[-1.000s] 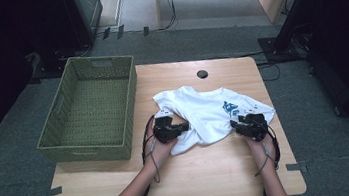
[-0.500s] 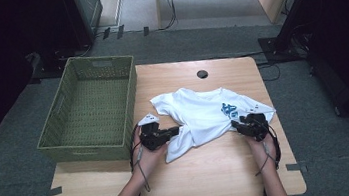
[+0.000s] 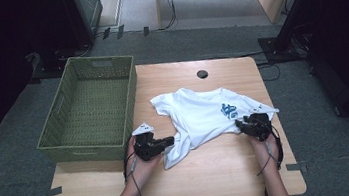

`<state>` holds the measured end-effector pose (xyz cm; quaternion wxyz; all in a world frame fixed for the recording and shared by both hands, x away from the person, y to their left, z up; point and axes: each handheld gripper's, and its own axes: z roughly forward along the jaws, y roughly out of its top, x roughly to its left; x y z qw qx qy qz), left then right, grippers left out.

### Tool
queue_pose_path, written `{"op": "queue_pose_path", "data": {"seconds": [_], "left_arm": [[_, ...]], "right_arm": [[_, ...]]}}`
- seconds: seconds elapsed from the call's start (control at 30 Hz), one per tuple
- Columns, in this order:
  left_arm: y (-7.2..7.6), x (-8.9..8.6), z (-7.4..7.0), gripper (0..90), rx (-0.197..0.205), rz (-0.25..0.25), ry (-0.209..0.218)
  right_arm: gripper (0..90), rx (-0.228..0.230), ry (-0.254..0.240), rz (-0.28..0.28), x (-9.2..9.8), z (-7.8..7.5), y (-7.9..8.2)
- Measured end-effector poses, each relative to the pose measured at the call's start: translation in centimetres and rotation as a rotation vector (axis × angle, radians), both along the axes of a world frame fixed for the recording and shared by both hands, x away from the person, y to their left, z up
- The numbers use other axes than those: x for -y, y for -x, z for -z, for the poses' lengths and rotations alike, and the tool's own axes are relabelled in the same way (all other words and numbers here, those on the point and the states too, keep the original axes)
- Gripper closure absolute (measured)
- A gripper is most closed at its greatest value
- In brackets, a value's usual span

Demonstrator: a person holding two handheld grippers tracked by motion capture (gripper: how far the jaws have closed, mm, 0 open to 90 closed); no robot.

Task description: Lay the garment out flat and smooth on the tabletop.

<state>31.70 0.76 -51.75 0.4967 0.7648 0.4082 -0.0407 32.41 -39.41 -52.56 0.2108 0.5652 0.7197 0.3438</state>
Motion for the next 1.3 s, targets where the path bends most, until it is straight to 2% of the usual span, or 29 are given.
{"op": "queue_pose_path", "data": {"seconds": [0.13, 0.23, 0.3, 0.4, 0.47, 0.5, 0.6, 0.67, 0.77, 0.83, 0.9, 0.97, 1.0, 1.07, 1.13, 1.2, 1.3], "left_arm": [[0.1, 0.1, 0.3, 85.6, 0.004, 0.003, -0.038], [0.0, 0.0, 0.3, 75.8, 0.018, -0.015, -0.039], [0.2, -0.1, -0.3, 68.6, 0.05, -0.022, -0.031], [0.9, 0.2, -1.2, 60.7, 0.081, -0.003, -0.054], [1.5, 0.5, -1.4, 58.1, 0.077, 0.015, -0.055], [1.7, 0.7, -1.4, 56.1, 0.075, 0.026, -0.068], [2.3, 1.2, -0.9, 52.7, 0.078, 0.051, -0.094], [2.5, 1.4, -0.5, 51.1, 0.062, 0.065, -0.097], [2.5, 2.0, 0.4, 53.4, 0.039, 0.085, -0.14], [2.4, 2.3, 0.9, 61.9, 0.031, 0.115, -0.157], [2.2, 2.6, 1.0, 70.9, 0.022, 0.124, -0.161], [1.9, 2.8, 1.0, 80.5, 0.0, 0.136, -0.152], [1.8, 2.8, 1.0, 85.7, -0.007, 0.144, -0.131], [1.8, 2.8, 0.7, 87.1, -0.022, 0.147, -0.07], [1.8, 2.6, 0.1, 87.4, -0.019, 0.152, -0.023], [1.7, 2.5, -0.5, 87.5, -0.017, 0.152, 0.023], [1.4, 2.2, -1.3, 87.4, 0.003, 0.128, 0.05]], "right_arm": [[57.4, 0.029, -0.01, -0.024, -0.5, -0.6, 0.3], [57.4, 0.042, -0.022, -0.043, -1.0, -0.9, 0.7], [57.4, 0.042, -0.028, -0.053, -1.3, -1.0, 0.9], [57.4, 0.046, -0.03, -0.067, -1.7, -1.3, 1.3], [57.4, 0.05, -0.036, -0.072, -2.0, -1.4, 1.5], [57.4, 0.047, -0.038, -0.075, -2.2, -1.3, 1.7], [57.4, 0.037, -0.027, -0.095, -2.9, -1.2, 2.0], [57.4, 0.034, -0.024, -0.102, -3.1, -1.1, 2.2], [57.4, 0.032, -0.025, -0.109, -3.3, -1.0, 2.2], [57.4, 0.027, -0.031, -0.115, -3.5, -0.9, 2.2], [57.4, 0.025, -0.021, -0.123, -3.6, -0.8, 2.1], [57.8, 0.025, -0.017, -0.123, -3.7, -0.7, 2.1], [58.0, 0.027, -0.019, -0.122, -3.6, -0.8, 2.1], [58.7, 0.034, -0.029, -0.125, -3.6, -0.9, 2.1], [58.7, 0.038, -0.037, -0.137, -3.7, -1.0, 2.2], [58.7, 0.038, -0.067, -0.148, -3.8, -1.0, 2.2], [58.7, 0.03, -0.075, -0.155, -4.2, -0.9, 2.2]]}}
